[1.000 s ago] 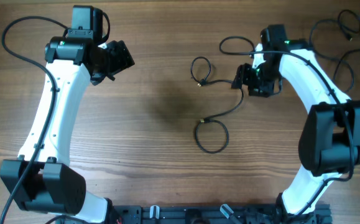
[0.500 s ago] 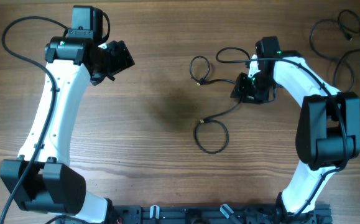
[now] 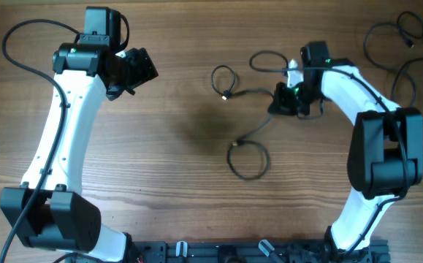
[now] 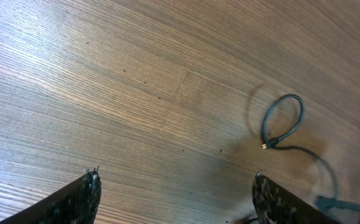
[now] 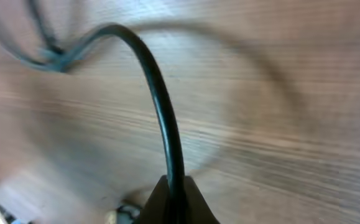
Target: Untangle cables
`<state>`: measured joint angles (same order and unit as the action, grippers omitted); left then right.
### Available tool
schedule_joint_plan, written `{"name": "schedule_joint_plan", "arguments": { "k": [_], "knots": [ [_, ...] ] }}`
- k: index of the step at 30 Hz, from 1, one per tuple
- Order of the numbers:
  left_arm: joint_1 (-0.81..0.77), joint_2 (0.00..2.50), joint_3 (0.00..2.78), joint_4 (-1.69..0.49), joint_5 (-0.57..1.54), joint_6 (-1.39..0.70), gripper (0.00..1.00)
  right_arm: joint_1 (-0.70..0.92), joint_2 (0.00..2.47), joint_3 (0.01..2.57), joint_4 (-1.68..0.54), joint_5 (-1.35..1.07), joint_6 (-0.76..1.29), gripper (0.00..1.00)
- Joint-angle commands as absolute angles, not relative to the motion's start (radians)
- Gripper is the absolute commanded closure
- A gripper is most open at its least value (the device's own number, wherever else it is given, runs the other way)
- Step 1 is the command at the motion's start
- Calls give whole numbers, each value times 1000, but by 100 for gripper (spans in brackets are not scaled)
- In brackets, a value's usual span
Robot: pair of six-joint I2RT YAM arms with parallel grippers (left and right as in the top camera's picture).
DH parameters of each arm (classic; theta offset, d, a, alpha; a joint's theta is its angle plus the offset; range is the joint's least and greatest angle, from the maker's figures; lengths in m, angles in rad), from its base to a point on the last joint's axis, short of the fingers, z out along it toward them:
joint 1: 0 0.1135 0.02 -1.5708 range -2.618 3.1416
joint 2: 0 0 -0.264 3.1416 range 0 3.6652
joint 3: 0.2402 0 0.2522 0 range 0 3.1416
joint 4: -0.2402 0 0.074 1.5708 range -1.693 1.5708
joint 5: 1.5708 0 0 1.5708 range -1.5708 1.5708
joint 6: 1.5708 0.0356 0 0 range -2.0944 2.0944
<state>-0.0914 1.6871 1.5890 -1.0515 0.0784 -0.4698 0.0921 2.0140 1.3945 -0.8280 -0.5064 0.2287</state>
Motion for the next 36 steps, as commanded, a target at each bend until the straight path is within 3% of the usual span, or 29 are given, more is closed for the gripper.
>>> {"name": "schedule_joint_plan", "arguments": {
  "k": [1, 6, 12, 18, 24, 30, 31, 32, 33, 34, 36],
  "knots": [
    [-89, 1698, 1589, -1052, 70, -479, 20, 22, 1867, 1587, -893, -559, 186, 96],
    [-89, 1698, 1589, -1053, 70, -479, 18, -171, 1679, 1768, -1015, -559, 204, 96],
    [-89, 1698, 1589, -1053, 70, -480, 17, -501, 1513, 1784, -1100, -540, 249, 96],
    [-89, 1698, 1589, -1052, 93, -479, 17, -757, 1517, 1775, -1188, -290, 335, 96],
    [-89, 1698, 1589, -1053, 93, -479, 16, -787, 1596, 1774, -1214, 91, 523, 96],
    [-89, 1698, 1589, -1044, 93, -479, 16, -787, 1739, 1774, -1179, 257, 636, 96],
    [-89, 1698, 1589, -1044, 93, -479, 16, -787, 1767, 1774, -1173, 254, 636, 93],
    [-89, 1698, 1589, -1045, 93, -479, 16, -787, 1795, 1774, -1169, 243, 634, 43],
    [-89, 1698, 1589, -1045, 93, -479, 15, -787, 1814, 1774, -1165, 224, 627, 16],
    [-89, 1698, 1589, -1045, 93, -479, 14, -787, 1832, 1774, -1165, 199, 624, 1],
    [-89, 1698, 1589, -1045, 93, -479, 12, -787, 1856, 1774, -1165, 123, 583, 0]
  ]
}}
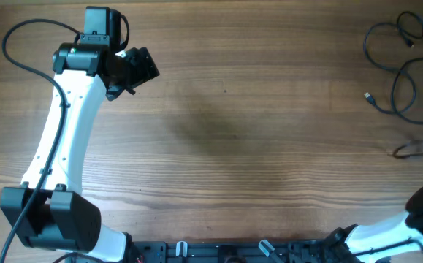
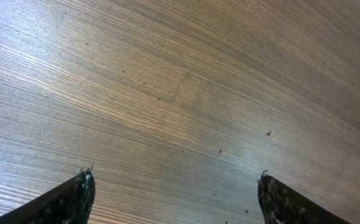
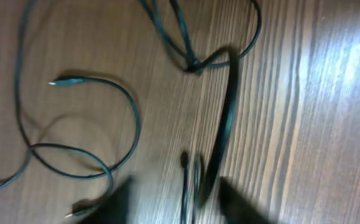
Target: Untangle cables
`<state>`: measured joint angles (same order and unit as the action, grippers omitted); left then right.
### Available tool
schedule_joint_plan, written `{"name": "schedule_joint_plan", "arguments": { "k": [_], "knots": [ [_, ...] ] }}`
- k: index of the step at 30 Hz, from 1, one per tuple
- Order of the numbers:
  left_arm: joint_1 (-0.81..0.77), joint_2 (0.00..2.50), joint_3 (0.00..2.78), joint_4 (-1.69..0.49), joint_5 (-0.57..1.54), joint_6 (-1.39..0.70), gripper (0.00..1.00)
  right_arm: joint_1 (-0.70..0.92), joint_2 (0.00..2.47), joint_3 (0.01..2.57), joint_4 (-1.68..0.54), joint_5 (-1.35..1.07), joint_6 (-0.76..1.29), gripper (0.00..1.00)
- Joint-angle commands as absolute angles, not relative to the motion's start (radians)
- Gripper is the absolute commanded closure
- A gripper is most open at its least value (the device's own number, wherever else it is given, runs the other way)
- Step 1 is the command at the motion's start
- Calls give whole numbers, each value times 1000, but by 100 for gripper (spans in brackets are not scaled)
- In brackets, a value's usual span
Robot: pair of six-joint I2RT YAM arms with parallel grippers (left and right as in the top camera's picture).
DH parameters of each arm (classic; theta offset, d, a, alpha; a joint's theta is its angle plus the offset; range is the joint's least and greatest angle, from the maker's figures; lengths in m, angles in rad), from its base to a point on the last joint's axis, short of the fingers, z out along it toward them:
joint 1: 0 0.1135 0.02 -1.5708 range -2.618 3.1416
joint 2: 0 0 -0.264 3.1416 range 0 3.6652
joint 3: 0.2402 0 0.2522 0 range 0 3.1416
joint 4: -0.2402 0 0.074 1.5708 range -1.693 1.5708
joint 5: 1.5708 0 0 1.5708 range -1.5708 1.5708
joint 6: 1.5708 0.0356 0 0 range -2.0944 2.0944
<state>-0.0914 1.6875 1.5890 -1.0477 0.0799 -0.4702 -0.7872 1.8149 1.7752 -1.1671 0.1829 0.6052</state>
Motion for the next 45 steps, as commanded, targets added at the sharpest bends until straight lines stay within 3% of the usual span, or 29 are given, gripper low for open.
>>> {"name": "schedule_joint_plan", "arguments": {
  "k": [1, 4, 6, 15, 24, 36, 39, 45],
  "knots": [
    [-89, 1698, 1589, -1045, 93, -479, 11, -787, 1858, 1774, -1166, 98, 566, 0],
    [-89, 1698, 1589, -1045, 93, -479, 8, -787, 1839, 1790, -1165, 48, 551, 0],
    [-89, 1698, 1589, -1045, 93, -479, 0, -780, 1816, 1821, -1162, -131, 434, 0],
    [-89, 1698, 1589, -1045, 93, -480, 0, -643, 1636, 1845, -1164, -493, 75, 0],
    [-89, 1698, 1589, -1045, 92, -479, 0, -428, 1318, 1845, -1235, -491, 3, 0],
    [-89, 1698, 1589, -1045, 92, -479, 0, -423, 1192, 1844, -1408, -469, -9, 0],
    [-89, 1698, 1589, -1045, 92, -479, 0, -423, 1191, 1844, -1430, -558, -150, 0],
    [-89, 1698, 1589, -1045, 92, -479, 0, -276, 1047, 1653, -1144, -411, -194, 0]
  ]
}}
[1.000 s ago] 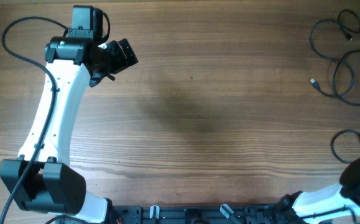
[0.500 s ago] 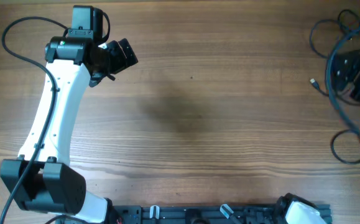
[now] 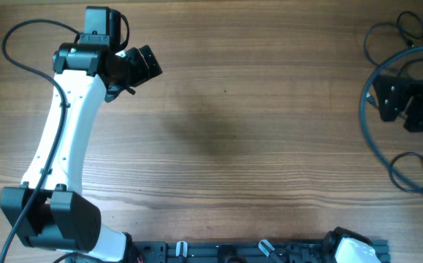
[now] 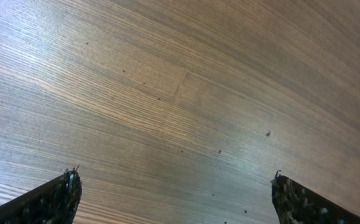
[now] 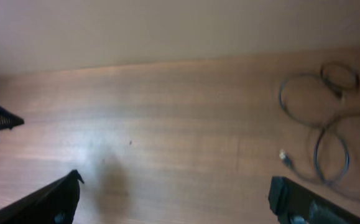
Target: Untangle cables
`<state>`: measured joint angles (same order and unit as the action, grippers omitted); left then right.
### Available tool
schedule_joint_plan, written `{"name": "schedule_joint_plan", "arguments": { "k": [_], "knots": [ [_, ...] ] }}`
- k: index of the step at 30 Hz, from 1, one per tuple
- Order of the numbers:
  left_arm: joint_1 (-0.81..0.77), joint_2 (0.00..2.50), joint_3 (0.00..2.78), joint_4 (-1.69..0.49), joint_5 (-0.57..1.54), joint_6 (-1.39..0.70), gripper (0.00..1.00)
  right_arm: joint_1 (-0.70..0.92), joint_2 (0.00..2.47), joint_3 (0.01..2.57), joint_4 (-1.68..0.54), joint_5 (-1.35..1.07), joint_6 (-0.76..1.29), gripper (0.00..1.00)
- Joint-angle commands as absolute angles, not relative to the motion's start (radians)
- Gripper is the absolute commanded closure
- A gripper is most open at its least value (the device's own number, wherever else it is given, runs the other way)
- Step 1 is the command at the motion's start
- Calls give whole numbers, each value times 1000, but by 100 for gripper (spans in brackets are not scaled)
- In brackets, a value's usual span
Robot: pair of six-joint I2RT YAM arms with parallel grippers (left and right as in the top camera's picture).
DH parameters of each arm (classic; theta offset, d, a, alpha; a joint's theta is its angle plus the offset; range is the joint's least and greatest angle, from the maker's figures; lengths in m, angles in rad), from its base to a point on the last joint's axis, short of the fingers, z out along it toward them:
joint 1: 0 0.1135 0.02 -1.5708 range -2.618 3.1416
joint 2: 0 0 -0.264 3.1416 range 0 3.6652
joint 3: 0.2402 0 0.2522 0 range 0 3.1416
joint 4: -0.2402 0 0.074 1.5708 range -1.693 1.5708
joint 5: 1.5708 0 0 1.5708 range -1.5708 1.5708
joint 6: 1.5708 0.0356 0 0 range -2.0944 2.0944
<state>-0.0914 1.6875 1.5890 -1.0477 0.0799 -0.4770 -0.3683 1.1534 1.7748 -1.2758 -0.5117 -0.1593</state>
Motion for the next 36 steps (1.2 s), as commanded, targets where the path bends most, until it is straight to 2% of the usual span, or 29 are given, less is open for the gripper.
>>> {"name": "schedule_joint_plan", "arguments": {
  "k": [1, 5, 12, 17, 24, 29, 36],
  "knots": [
    [-89, 1698, 1589, -1045, 92, -479, 0, -241, 1008, 1594, -1075, -368, -183, 0],
    [-89, 1698, 1589, -1045, 92, -479, 0, -115, 812, 1272, -792, -209, -172, 0],
    [-89, 1698, 1589, -1045, 92, -479, 0, -62, 448, 687, -236, -203, -102, 0],
    [-89, 1698, 1589, -1045, 92, -479, 0, -7, 189, 300, 35, -202, -104, 0],
    [-89, 1698, 1589, -1045, 92, -479, 0, -6, 87, 77, 200, -202, -102, 0],
    [-89, 1698, 1589, -1045, 92, -479, 0, -6, 40, 11, 217, -202, -104, 0],
    [-89, 1698, 1589, -1045, 92, -479, 0, -6, 3, 5, 32, -179, -104, 0]
  ]
}}
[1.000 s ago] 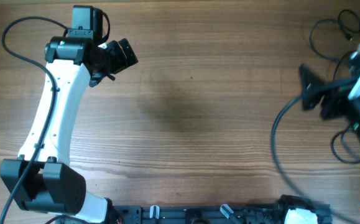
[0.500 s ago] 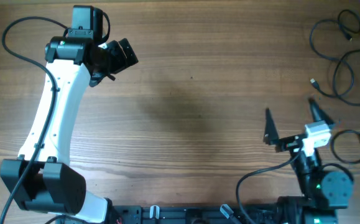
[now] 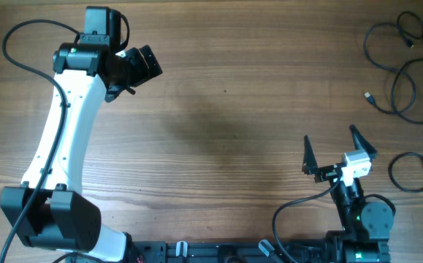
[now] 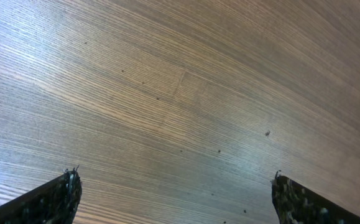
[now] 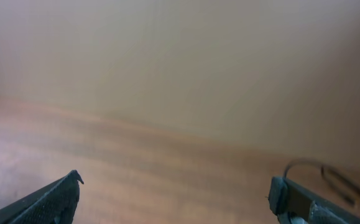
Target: Untangle cables
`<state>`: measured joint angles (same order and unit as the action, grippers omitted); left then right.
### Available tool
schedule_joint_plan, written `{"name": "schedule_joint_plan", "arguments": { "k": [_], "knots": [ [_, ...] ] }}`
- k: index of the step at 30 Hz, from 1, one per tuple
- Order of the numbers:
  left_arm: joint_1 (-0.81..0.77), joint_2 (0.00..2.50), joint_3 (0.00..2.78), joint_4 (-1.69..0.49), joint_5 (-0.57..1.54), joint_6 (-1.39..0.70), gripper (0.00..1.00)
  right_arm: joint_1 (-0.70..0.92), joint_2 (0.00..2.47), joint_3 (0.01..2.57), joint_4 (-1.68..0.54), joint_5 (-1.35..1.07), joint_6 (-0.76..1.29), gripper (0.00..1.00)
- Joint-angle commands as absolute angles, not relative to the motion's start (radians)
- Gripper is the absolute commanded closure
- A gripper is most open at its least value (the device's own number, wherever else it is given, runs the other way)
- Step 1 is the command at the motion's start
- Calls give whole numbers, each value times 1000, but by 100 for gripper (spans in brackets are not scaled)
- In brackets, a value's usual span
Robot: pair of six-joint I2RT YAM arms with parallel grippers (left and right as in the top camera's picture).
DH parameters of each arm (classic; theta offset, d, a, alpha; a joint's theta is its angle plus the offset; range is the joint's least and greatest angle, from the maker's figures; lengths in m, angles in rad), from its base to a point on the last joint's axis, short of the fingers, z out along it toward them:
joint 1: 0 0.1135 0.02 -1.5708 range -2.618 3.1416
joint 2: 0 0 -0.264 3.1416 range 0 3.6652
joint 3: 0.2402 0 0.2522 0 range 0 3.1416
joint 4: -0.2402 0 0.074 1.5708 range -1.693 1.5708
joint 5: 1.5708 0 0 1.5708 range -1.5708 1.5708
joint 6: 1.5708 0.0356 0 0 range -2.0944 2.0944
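Note:
Dark cables lie at the table's far right. A small looped cable [image 3: 394, 31] is in the top corner and a longer curled one [image 3: 413, 91] lies just below it. A separate coil [image 3: 408, 172] rests lower, at the right edge. My right gripper [image 3: 333, 150] stands open near the front right, left of that coil, with nothing between its fingers. Its wrist view is blurred and shows only a cable loop [image 5: 321, 170] far off. My left gripper [image 3: 149, 64] is open at the upper left over bare wood [image 4: 180, 112], holding nothing.
The right arm's base [image 3: 364, 215] is folded up at the front right edge. The left arm [image 3: 65, 139] runs along the table's left side. A black rail [image 3: 218, 252] lines the front edge.
My right gripper was open among the cables at the right edge. It now stands open at the front right, away from them. The coil lies alone at the right edge. The left arm has not moved.
My right gripper was shut on a dark cable at the table's middle. Then the middle was bare and that cable lay at the right. Then the gripper was open among the right-hand cables. Now it is back at the front. The left gripper stayed open, a little wider.

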<state>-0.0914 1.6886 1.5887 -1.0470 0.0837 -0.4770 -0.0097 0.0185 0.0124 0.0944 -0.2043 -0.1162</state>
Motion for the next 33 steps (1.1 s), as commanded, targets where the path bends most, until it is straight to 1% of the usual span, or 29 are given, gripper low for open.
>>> {"name": "schedule_joint_plan", "arguments": {
  "k": [1, 26, 30, 33],
  "knots": [
    [-89, 1698, 1589, -1045, 92, -479, 0, -6, 3, 5, 8, -177, -97, 0],
    [-87, 1697, 1589, -1045, 72, -476, 0, -6, 23, 5, 13, -176, -104, 0],
    [-90, 1637, 1589, -1041, 53, -476, 0, -6, 23, 5, 13, -176, -104, 0],
    [-89, 1556, 1588, -980, 46, -472, 0, -6, 23, 5, 13, -176, -104, 0]
  ]
}}
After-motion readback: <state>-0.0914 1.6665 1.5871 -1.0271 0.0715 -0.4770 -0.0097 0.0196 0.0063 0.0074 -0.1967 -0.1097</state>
